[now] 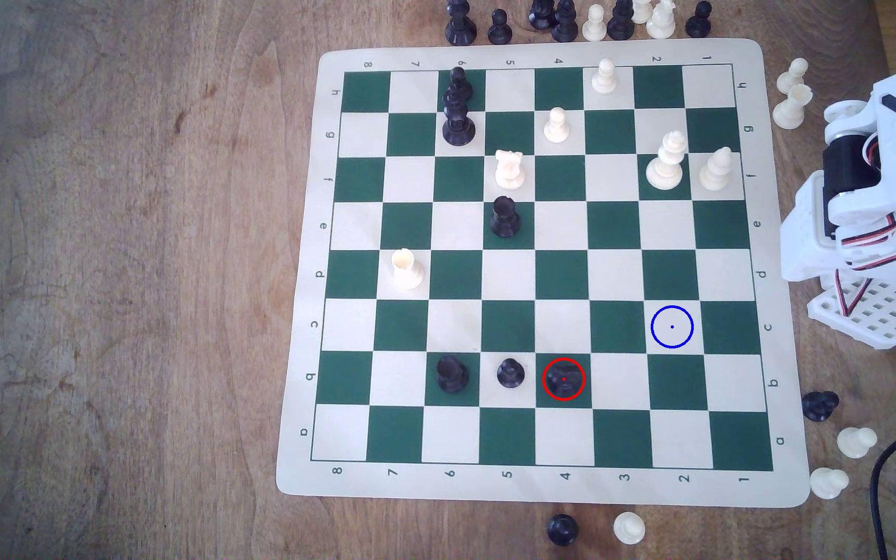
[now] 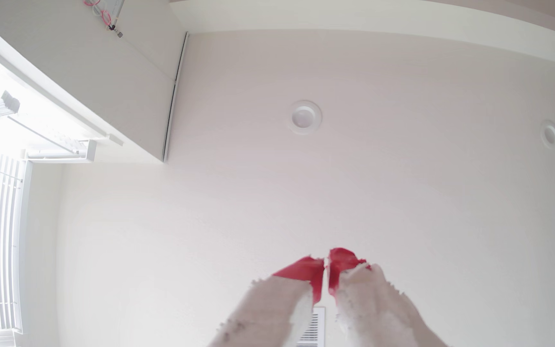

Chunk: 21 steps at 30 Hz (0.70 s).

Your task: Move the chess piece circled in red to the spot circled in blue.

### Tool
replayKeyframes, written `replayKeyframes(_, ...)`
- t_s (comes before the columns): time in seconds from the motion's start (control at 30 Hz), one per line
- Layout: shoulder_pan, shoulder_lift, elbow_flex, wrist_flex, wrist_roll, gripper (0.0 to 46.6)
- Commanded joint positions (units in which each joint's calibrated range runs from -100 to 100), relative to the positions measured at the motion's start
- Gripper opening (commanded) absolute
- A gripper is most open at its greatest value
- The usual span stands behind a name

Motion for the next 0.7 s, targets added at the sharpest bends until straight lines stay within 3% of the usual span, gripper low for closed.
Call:
replayKeyframes(0.0,-1.7,-0.2,1.3,-0.9,0.1,0.2)
replayKeyframes(0.17,-3.6,-0.1,1.3,10.5,0.2,0.2)
replayKeyframes(0.37,-4.2,0.0,1.2,39.4,0.0,0.2)
replayKeyframes(0.67,-6.7,0.0,-2.1,62.9,-0.2,0.2)
